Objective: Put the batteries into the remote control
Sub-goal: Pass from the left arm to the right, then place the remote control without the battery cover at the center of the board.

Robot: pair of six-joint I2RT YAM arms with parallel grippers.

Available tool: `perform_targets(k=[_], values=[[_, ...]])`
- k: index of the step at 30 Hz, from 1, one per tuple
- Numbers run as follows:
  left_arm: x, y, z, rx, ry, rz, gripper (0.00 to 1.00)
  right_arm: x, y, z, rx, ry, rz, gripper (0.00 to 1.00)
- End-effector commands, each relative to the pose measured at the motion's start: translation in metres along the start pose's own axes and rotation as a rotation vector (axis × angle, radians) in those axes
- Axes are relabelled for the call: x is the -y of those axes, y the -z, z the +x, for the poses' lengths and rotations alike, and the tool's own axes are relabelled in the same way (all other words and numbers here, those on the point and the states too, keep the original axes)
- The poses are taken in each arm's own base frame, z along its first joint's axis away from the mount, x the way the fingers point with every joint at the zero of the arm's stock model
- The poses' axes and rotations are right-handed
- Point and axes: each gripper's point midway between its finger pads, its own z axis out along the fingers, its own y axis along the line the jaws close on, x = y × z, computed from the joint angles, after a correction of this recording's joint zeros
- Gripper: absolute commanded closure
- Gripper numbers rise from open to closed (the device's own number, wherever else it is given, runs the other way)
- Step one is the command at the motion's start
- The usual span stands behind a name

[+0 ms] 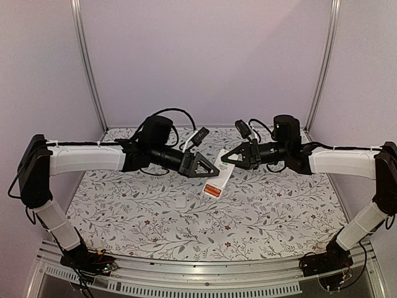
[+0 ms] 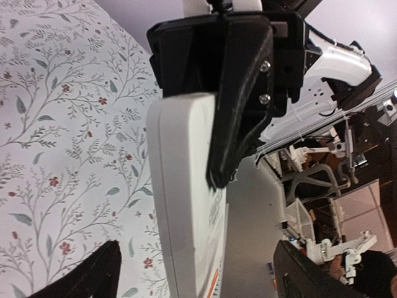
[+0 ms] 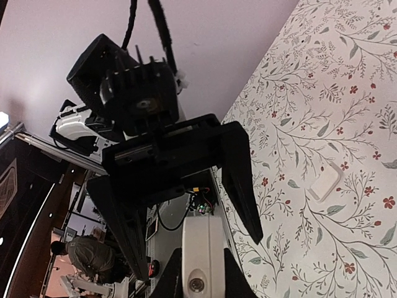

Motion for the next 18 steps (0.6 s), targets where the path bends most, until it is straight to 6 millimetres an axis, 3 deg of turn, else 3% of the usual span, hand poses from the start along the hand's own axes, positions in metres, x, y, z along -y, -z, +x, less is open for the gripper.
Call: perform_targets(k=[1,5,11,18], values=[[-0.034,0.033,-0.017,0.145,-0.034,-0.247,0.01,0.046,0.006,0.000,0.057,-0.076,0.119,0.99],[-0.053,0.049,-0.019,0.195,-0.032,-0.365,0.00,0.080,0.000,0.011,0.042,-0.092,0.170,0.98],[-0.085,0.061,-0.007,0.191,-0.006,-0.518,0.00,0.128,-0.010,0.023,0.033,-0.093,0.244,0.95],[-0.096,0.075,-0.002,0.211,0.002,-0.601,0.00,0.171,-0.017,0.037,0.018,-0.103,0.294,0.89]])
